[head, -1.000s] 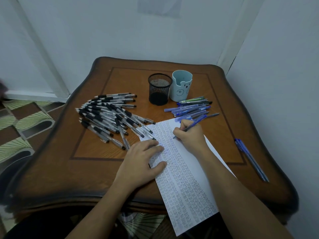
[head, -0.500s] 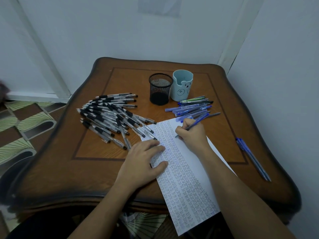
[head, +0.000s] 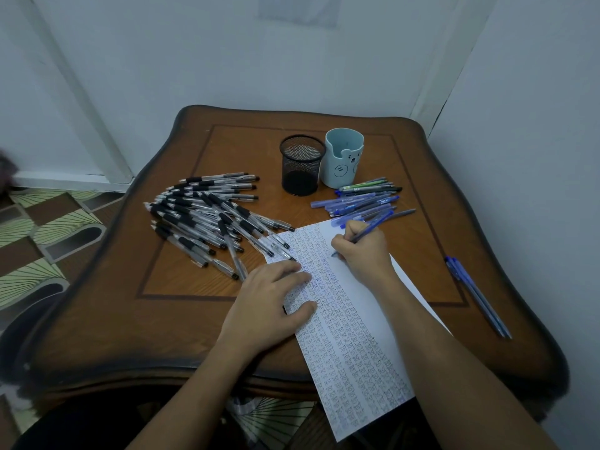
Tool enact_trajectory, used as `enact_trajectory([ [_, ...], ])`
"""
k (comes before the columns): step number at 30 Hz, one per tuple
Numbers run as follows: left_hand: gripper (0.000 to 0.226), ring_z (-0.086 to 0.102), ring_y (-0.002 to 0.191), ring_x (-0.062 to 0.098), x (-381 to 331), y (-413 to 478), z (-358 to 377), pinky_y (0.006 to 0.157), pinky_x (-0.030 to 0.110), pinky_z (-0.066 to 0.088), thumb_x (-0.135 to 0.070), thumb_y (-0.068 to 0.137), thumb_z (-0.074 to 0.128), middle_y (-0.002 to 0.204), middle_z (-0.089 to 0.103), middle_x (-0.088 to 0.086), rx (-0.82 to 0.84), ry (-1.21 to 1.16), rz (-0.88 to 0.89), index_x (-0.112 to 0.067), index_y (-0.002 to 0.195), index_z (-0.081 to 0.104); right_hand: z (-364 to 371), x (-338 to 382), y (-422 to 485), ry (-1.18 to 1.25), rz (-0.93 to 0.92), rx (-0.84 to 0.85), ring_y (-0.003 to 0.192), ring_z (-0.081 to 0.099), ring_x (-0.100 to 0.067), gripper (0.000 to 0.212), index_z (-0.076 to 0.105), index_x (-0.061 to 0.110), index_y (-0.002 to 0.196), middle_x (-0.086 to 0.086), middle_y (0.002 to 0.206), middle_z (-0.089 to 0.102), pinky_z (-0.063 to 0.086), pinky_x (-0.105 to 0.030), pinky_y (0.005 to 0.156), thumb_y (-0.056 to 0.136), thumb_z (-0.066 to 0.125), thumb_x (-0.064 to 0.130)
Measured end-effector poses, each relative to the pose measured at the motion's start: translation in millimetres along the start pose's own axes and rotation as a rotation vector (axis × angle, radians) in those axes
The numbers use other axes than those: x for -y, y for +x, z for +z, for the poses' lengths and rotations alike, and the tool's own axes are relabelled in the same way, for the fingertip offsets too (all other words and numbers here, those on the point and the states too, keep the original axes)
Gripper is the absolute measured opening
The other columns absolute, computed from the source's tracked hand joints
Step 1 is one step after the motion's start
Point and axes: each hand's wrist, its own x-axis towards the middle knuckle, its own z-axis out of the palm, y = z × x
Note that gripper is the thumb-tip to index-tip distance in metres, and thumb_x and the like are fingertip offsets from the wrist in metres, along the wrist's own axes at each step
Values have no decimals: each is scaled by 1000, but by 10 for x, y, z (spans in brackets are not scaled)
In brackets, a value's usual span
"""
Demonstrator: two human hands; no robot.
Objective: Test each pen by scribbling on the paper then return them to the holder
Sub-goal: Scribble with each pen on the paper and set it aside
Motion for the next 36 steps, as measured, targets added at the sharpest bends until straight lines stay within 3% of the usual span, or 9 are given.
enact_trajectory([
  [6, 52, 48, 120, 6, 1, -1, -5, 103, 34, 35, -61, 84, 50, 127, 56, -11, 5, 7, 1, -30, 122, 65, -2, -10, -8, -11, -6, 9, 52, 43, -13, 49, 33, 21, 53, 1, 53, 33, 45, -36, 58, 77, 67, -3],
  [17, 52, 48, 120, 6, -4, 3, -10, 103, 33, 34, -61, 84, 50, 128, 56, -11, 9, 8, -3, -30, 123, 65, -18, 3, 1, 8, 15, -18, 57, 46, -20, 42, 36, 13, 59, -10, 59, 34, 47, -29, 55, 80, 65, -8],
  [26, 51, 47, 120, 6, 1, -3, -4, 101, 26, 27, -60, 83, 51, 127, 57, -11, 7, 10, -1, -30, 122, 65, -23, -18, 33, 36, 7, -48, 50, 46, -10, 46, 34, 16, 56, -1, 55, 33, 45, -24, 52, 81, 64, -8],
  [36, 49, 49, 118, 7, -2, -3, -4, 100, 28, 30, -59, 83, 52, 125, 58, -10, -13, 6, 7, -28, 119, 67, 4, -1, -23, 32, -13, 23, 48, 49, -5, 42, 38, 12, 58, -5, 56, 36, 49, -30, 56, 81, 67, -6],
])
